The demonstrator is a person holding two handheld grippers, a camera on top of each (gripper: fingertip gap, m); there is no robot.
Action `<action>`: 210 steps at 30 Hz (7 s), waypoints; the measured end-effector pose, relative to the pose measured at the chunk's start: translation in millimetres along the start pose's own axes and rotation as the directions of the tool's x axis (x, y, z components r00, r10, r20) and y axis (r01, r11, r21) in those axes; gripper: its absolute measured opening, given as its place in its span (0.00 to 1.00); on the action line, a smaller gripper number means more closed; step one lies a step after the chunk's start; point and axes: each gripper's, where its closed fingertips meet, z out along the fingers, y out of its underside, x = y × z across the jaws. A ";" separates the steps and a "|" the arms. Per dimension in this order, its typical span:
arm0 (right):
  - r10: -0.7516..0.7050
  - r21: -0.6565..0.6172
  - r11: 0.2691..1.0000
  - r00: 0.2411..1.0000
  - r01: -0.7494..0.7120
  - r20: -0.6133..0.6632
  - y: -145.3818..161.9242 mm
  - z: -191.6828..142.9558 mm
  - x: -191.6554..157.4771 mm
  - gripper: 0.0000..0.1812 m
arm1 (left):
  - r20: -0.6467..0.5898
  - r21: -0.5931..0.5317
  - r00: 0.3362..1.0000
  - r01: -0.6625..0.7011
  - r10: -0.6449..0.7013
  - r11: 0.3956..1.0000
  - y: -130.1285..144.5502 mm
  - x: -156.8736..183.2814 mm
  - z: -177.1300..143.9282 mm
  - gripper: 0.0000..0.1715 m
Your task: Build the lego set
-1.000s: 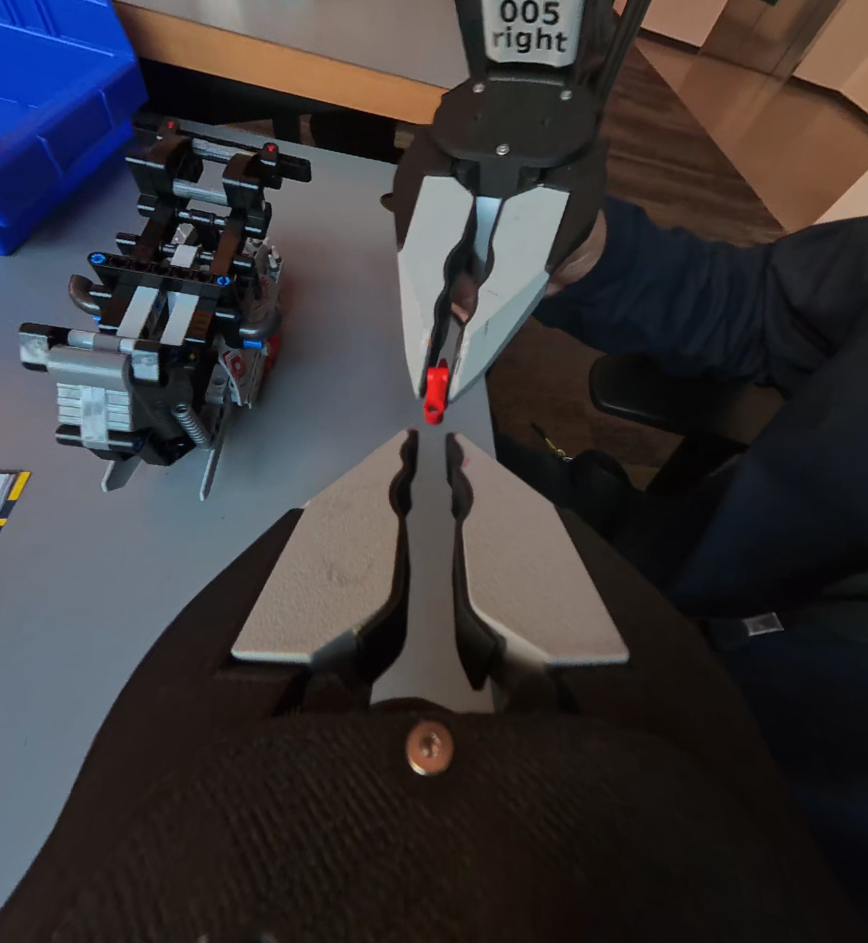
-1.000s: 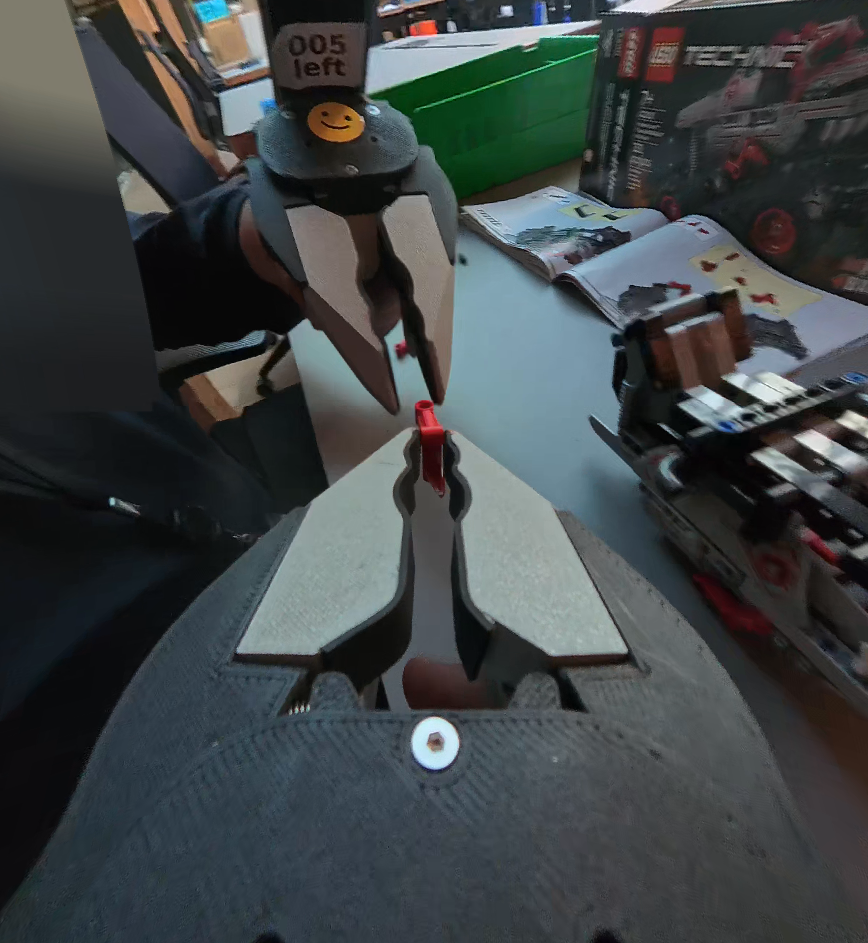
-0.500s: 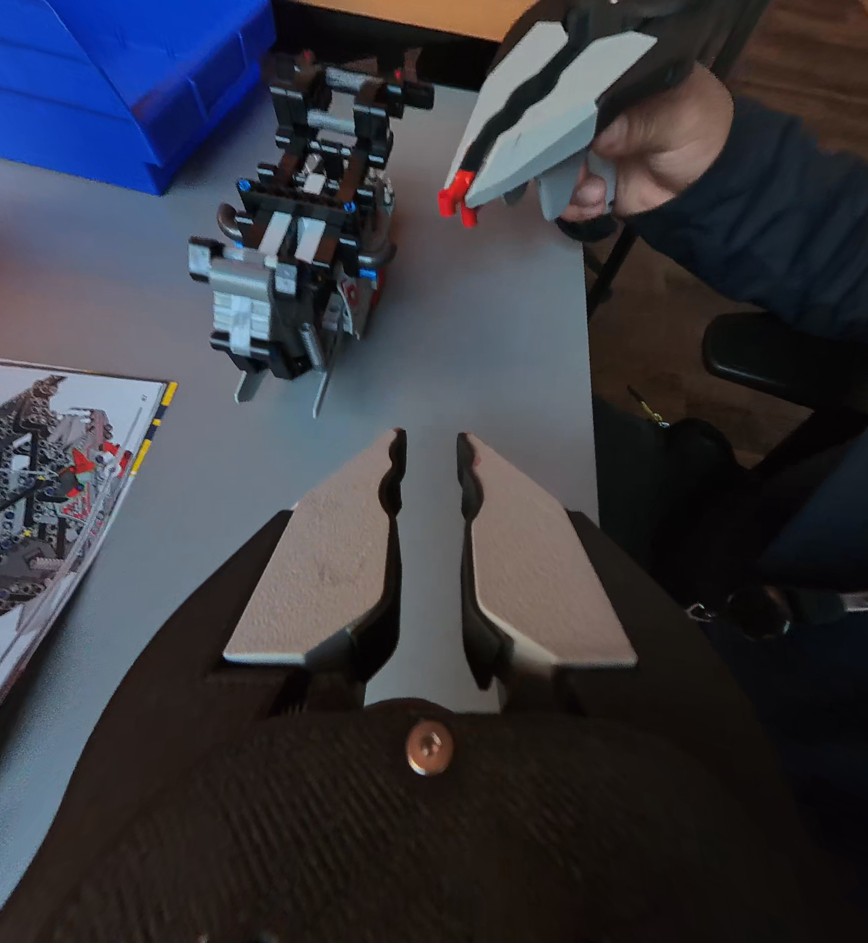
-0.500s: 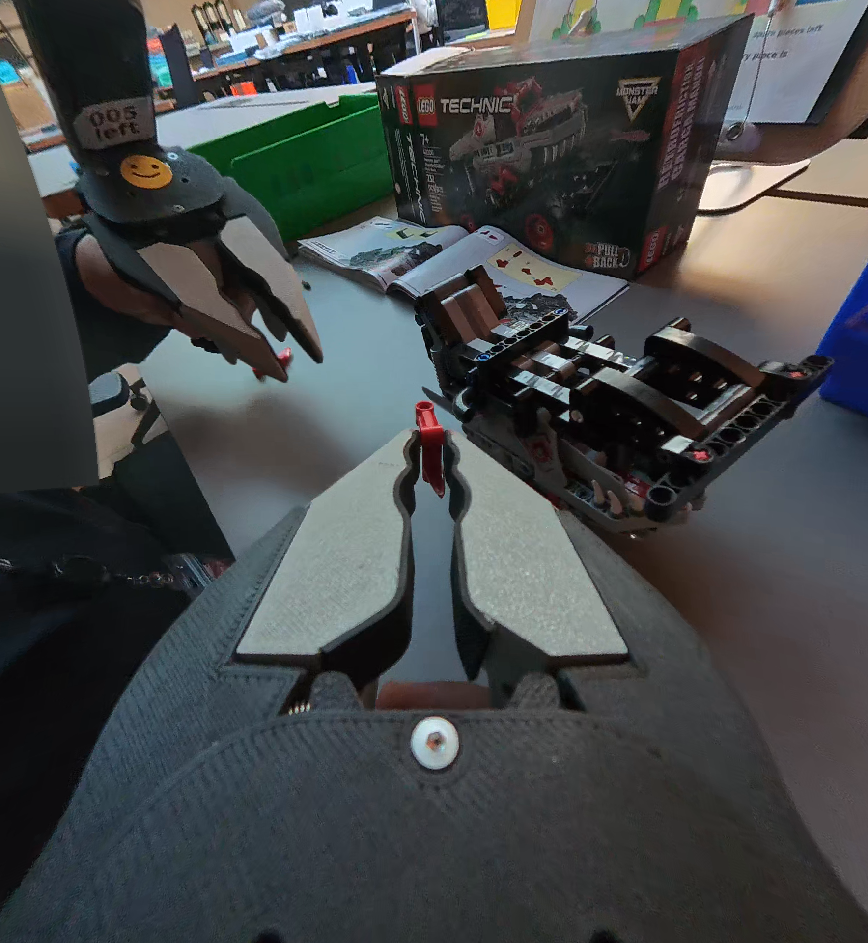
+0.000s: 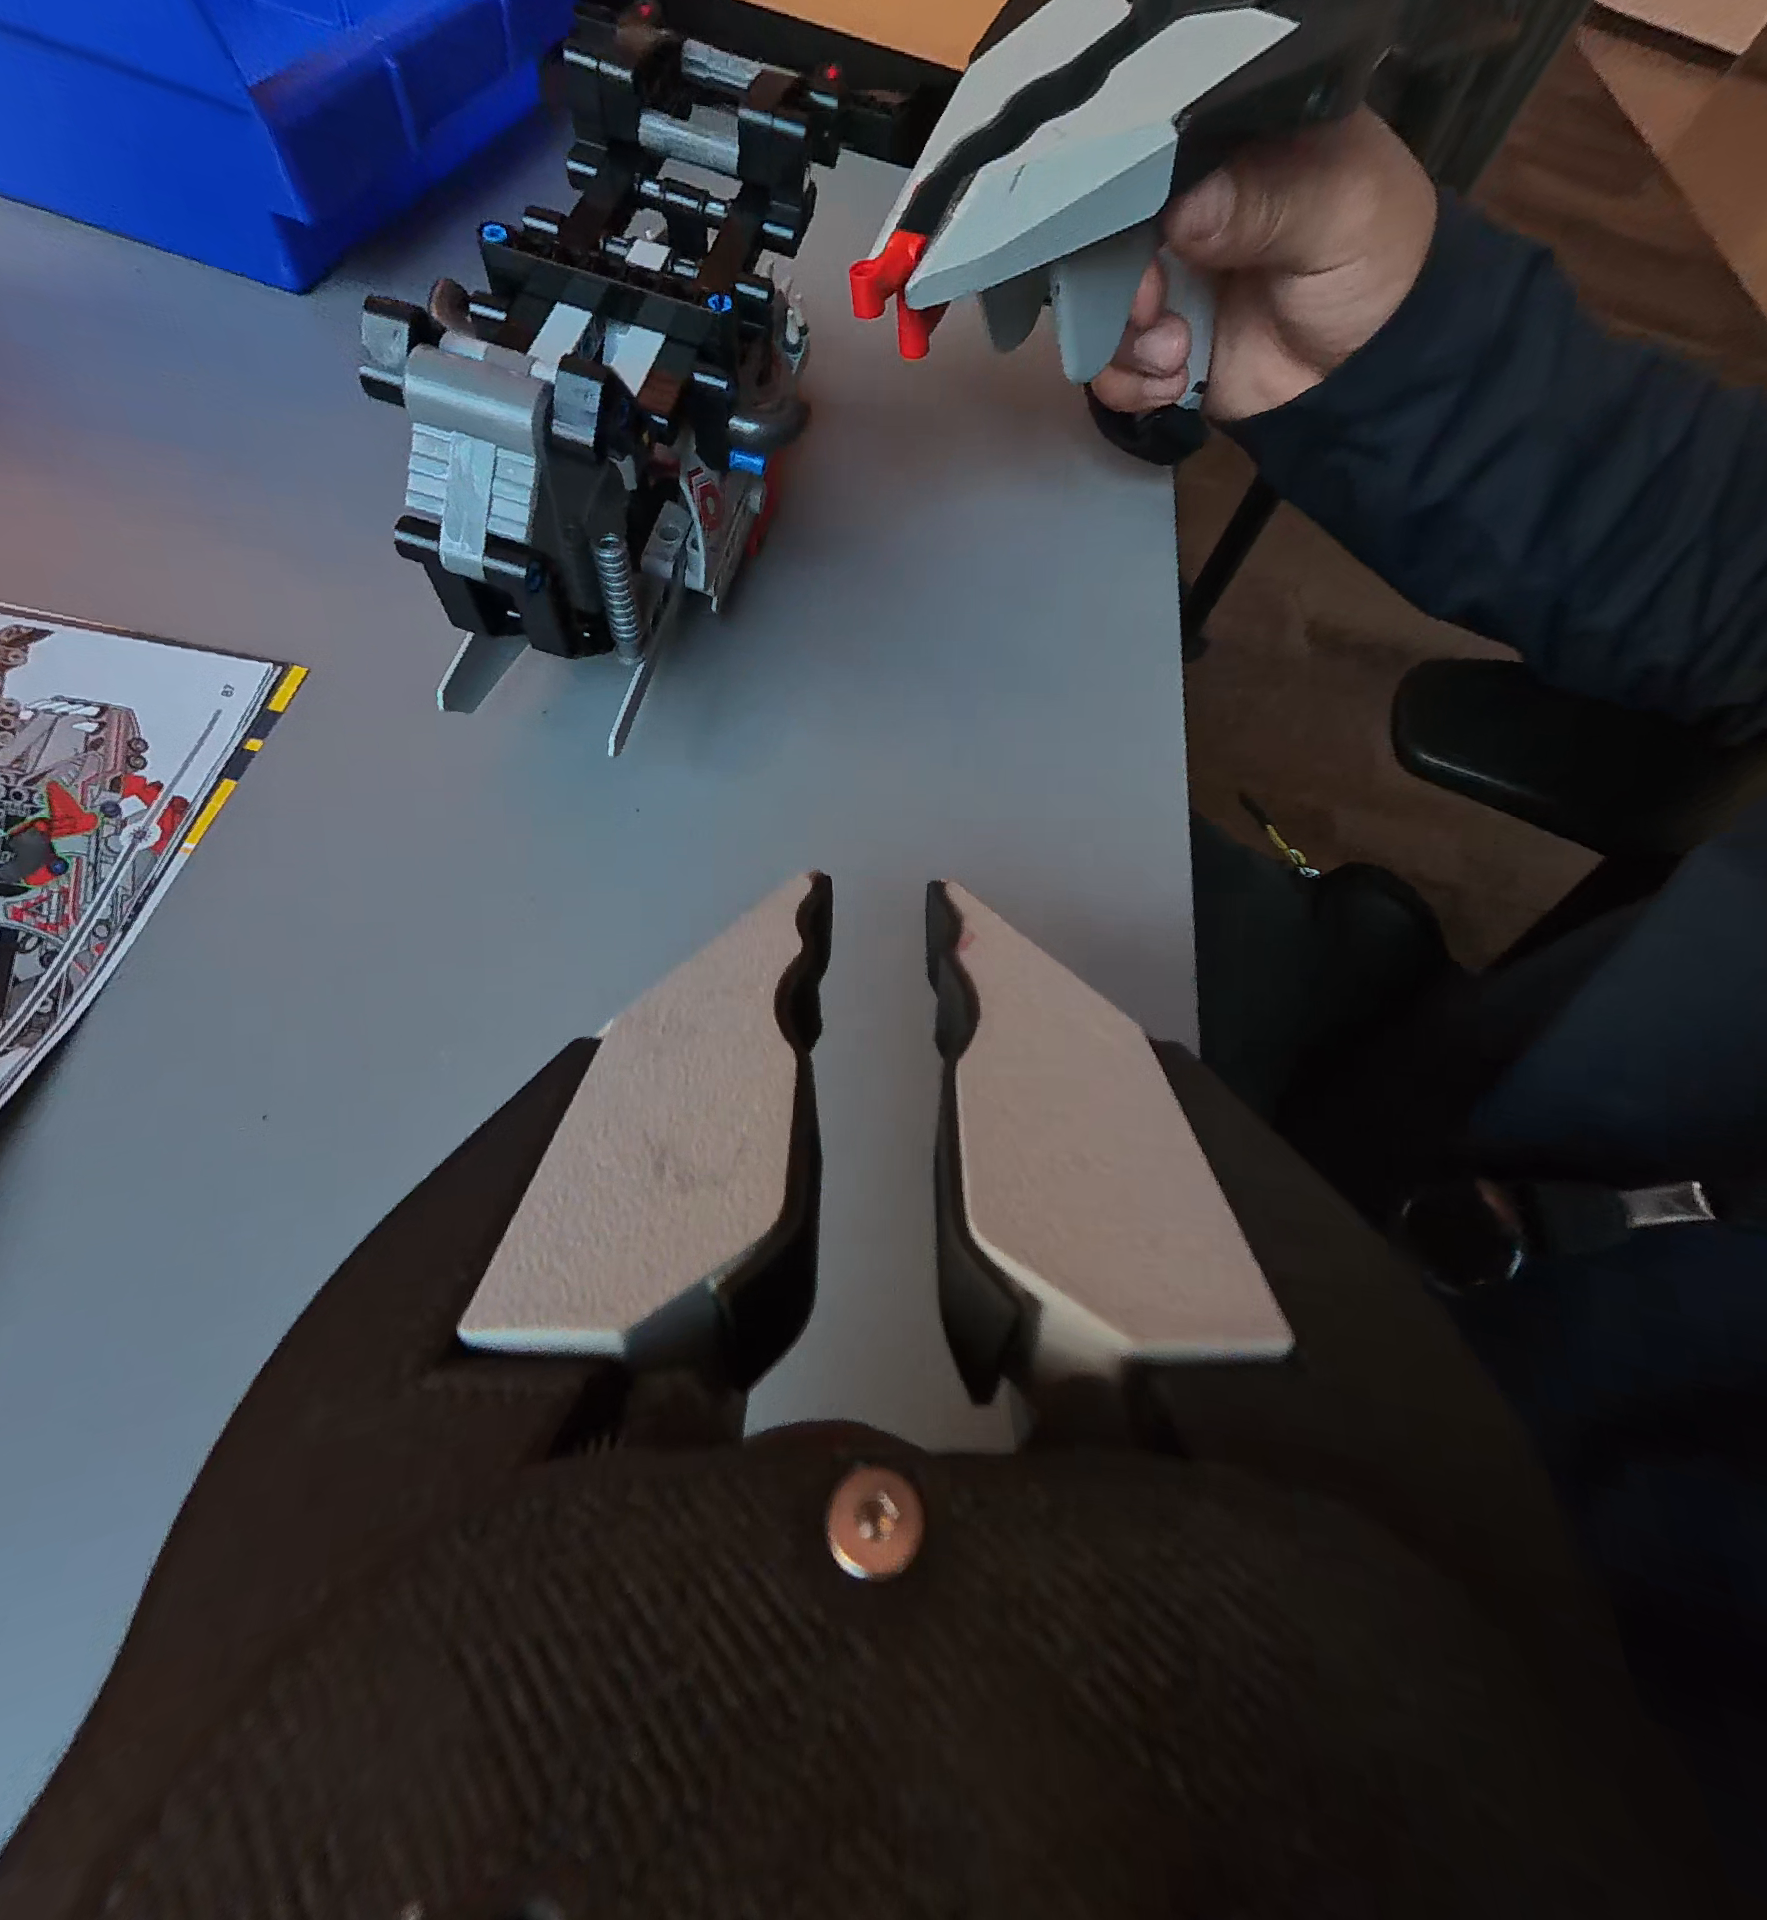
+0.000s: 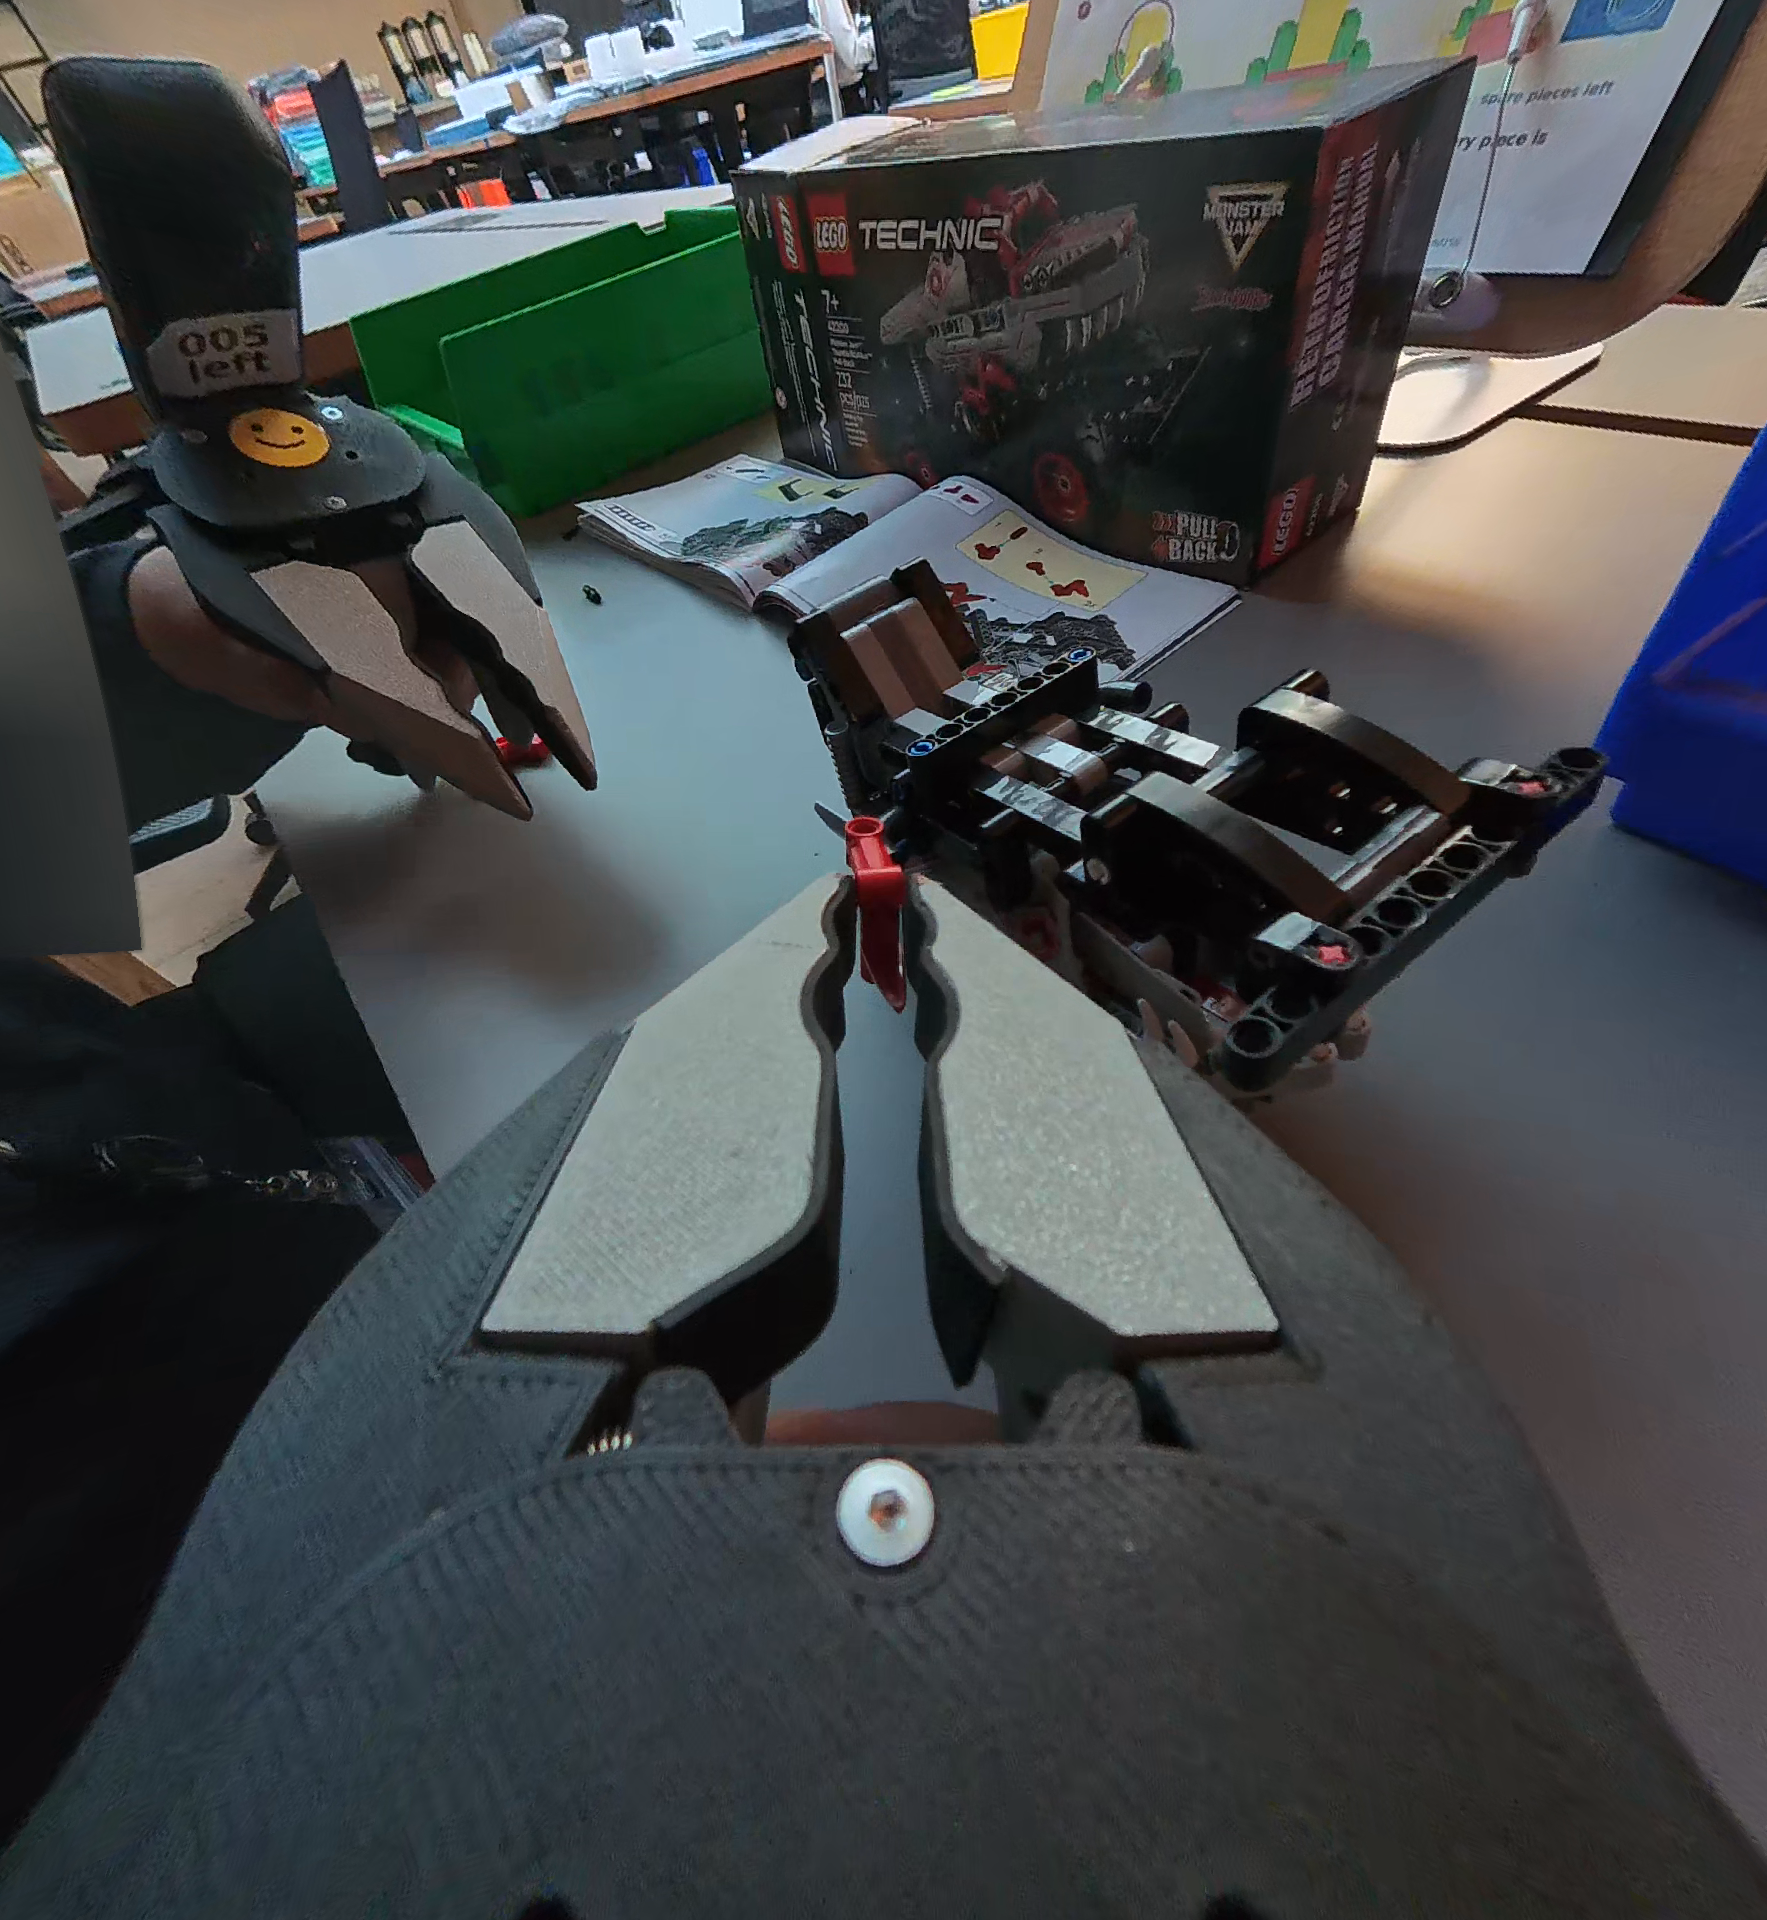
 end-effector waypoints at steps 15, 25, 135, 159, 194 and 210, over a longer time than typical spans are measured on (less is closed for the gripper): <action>0.004 0.009 1.000 1.000 -0.004 0.011 2.4 5.6 0.2 0.02 | 0.008 0.030 1.000 0.016 -0.016 0.999 1.2 -5.4 -1.2 0.08; 0.008 -0.037 0.999 1.000 -0.008 0.004 12.8 9.5 -2.1 0.02 | 0.085 0.086 0.992 -0.103 0.096 0.991 -40.7 -13.4 -4.1 0.12; -0.496 0.001 0.868 0.866 0.497 0.055 -13.6 31.0 -47.6 0.02 | -0.492 -0.066 0.787 0.392 -0.372 0.918 -41.0 -48.0 21.1 0.23; 0.036 -0.256 0.967 0.983 0.012 0.183 2.9 61.4 -67.4 0.02 | -0.486 -0.017 0.833 0.293 -0.264 0.956 -23.3 -41.9 -0.4 0.23; -0.228 0.084 0.973 0.943 0.214 0.242 -27.5 28.2 -112.6 0.02 | -0.260 0.000 0.952 0.167 -0.162 0.986 -16.8 -41.1 -8.0 0.41; -0.906 0.139 0.408 0.419 0.902 -0.062 -25.5 21.6 -194.0 0.02 | -0.602 0.172 0.789 0.285 -0.128 0.943 -50.4 119.8 -51.6 0.09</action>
